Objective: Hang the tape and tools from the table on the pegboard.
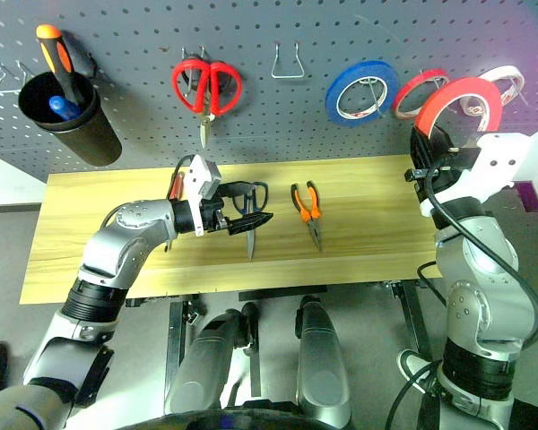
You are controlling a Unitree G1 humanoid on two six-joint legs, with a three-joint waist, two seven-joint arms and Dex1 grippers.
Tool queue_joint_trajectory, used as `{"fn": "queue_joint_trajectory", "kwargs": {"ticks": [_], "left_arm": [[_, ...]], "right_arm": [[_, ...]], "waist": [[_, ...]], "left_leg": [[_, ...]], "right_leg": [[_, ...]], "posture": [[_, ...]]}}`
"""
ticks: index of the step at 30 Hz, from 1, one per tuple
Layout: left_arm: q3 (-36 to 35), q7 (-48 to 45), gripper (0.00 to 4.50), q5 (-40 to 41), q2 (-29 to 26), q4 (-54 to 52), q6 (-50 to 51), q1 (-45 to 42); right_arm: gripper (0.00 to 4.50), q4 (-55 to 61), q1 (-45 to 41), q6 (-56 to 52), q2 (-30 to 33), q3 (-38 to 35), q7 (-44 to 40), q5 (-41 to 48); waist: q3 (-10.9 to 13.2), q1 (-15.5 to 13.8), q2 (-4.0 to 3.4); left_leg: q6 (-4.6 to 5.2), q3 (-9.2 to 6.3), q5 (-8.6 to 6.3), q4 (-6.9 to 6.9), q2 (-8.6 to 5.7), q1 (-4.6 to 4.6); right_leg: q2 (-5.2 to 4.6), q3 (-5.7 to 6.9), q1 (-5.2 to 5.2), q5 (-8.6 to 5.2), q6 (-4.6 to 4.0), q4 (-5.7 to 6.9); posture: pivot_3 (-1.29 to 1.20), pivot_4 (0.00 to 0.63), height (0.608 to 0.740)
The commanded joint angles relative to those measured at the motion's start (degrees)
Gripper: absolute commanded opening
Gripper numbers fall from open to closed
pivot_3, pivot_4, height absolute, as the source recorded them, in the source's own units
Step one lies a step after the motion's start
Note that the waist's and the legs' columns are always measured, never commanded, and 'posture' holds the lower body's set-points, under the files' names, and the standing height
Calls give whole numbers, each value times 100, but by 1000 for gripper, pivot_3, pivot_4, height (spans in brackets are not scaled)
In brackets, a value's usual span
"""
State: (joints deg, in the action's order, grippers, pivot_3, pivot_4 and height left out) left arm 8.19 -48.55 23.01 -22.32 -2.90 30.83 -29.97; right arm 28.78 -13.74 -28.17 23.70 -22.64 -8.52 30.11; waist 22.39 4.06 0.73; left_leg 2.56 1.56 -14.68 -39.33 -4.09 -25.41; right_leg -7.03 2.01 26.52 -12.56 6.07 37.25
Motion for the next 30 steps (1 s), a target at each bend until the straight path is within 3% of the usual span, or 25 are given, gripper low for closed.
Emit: {"fn": "queue_joint_trajectory", "kwargs": {"ticks": [1, 8, 9, 14, 18, 24, 30], "left_arm": [[-25, 15, 4500, 37, -5, -325, -1, 57], [-65, 88, 4500, 57, -55, -488, 89, 154], [-83, 110, 4500, 75, -58, -521, 120, 177], [-103, 178, 4500, 101, -88, -670, 210, 271], [-156, 208, 4500, 126, -124, -734, 279, 317], [-125, 239, 4500, 147, -156, -873, 334, 433], [-265, 292, 4500, 115, -328, -870, 341, 559]], "right_arm": [[687, -208, -129, 304, 172, 12, -239, -146], [687, -1611, -538, 970, 478, 42, -724, -574], [1435, -1792, -568, 1024, 483, 45, -765, -603], [3059, -2115, -568, 1222, 429, 111, -971, -632], [4412, -1708, -250, 1012, 151, 274, -951, -490], [4486, -1224, 617, 877, -130, 674, -1170, -467], [4486, -787, 855, 259, -351, 1225, -948, -474]], "waist": [[0, -1, 0], [0, -7, 0], [0, -8, 0], [0, -11, 0], [0, -15, 0], [0, -32, 0], [1, 2, 0]], "left_leg": [[0, 0, 0, 0, 0, 0], [2, 2, -1, -4, 0, 0], [2, 2, -1, -4, 0, 0], [2, 2, -1, -5, 0, 0], [1, 2, -1, -5, 1, 1], [2, 1, -2, -5, 1, 1], [1, 1, -2, -10, 5, 4]], "right_leg": [[1, 0, 0, 0, 0, 0], [1, 0, 0, 0, 0, 3], [1, 0, 0, 0, 0, 3], [0, 0, -1, 0, 0, 4], [0, 0, -1, 0, 0, 5], [-2, -1, -1, 0, 0, 4], [0, -12, 2, 0, -1, 14]], "posture": [[-178, 340, 695], [-152, 347, 695], [-143, 350, 695], [-128, 355, 695], [-124, 365, 695], [-130, 374, 695], [-124, 392, 695]]}}
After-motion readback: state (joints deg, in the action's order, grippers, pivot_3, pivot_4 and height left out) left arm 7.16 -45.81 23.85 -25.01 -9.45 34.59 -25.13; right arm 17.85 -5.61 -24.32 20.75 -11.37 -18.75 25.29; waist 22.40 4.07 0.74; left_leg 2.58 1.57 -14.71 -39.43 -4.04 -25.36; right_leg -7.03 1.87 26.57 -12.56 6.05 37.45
